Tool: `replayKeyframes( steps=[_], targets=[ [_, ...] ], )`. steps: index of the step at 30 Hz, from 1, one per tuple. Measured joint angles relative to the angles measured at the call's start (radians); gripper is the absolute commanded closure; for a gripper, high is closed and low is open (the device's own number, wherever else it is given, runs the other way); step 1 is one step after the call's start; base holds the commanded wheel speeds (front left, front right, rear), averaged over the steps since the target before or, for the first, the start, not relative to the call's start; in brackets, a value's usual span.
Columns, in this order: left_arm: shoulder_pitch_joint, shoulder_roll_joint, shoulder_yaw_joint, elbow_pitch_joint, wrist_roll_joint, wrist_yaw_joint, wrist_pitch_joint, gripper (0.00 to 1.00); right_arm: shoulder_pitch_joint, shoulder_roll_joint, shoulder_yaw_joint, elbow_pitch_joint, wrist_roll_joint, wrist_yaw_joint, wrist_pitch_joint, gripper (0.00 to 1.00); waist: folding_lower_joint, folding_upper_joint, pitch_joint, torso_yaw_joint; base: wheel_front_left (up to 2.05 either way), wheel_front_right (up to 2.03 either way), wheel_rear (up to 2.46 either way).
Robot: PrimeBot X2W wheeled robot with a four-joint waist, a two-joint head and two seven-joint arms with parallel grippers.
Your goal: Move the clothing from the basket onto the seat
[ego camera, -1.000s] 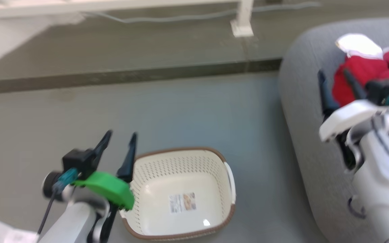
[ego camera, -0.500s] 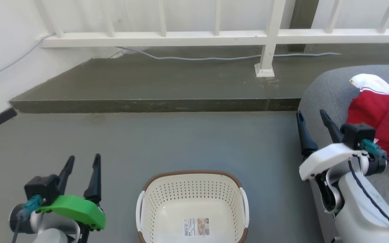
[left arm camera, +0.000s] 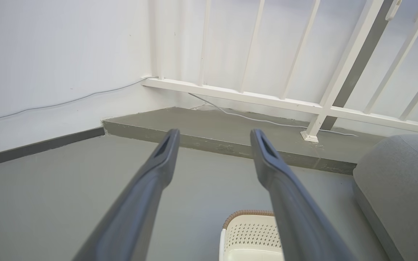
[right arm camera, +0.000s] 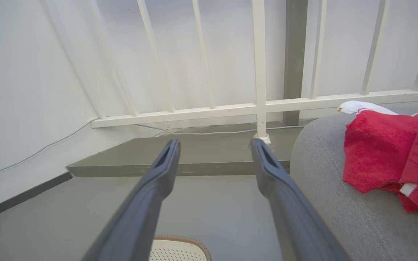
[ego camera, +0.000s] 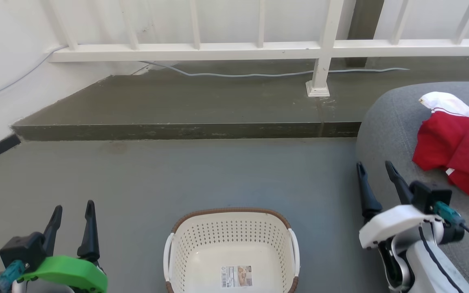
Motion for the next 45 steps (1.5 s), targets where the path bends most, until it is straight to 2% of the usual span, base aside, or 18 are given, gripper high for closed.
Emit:
replayKeyframes(
  steps=[4,17,28,39,40,45],
  targets=[
    [0.03,-0.007,0.023,-0.012,0.034,0.0,0.0,0.0,0.045,0.002,-0.012,-0.027,0.001,-0.016,0.0,0.0,0.0,0.0,0.002,-0.004,0.0,0.0,0.0],
    [0.08,-0.023,0.04,-0.058,0.095,0.0,0.0,0.0,0.11,0.002,-0.022,-0.111,0.001,-0.033,0.0,0.0,0.0,0.0,0.02,-0.02,0.0,0.0,0.0],
    [0.089,-0.04,0.048,-0.074,0.138,0.0,0.0,0.0,0.142,0.001,-0.031,-0.155,0.001,-0.035,0.0,0.0,0.0001,0.0,0.025,-0.022,0.0,0.0,0.0],
    [0.105,-0.046,0.056,-0.088,0.172,0.0,0.0,0.0,0.162,0.001,-0.037,-0.193,0.0,-0.051,0.007,0.0,0.0001,0.0,0.025,-0.018,0.0,0.0,0.0],
    [0.105,-0.049,0.057,-0.087,0.172,0.0,0.0,1.0,0.163,0.001,-0.037,-0.193,0.0,-0.051,0.007,1.0,0.0001,0.0,0.025,-0.018,0.0,0.0,0.0],
    [0.111,-0.08,0.039,-0.042,0.168,-0.001,0.003,1.0,0.19,0.017,-0.03,-0.151,0.002,-0.051,0.008,1.0,0.0001,0.0,0.025,-0.018,0.0,0.0,0.0]
  ],
)
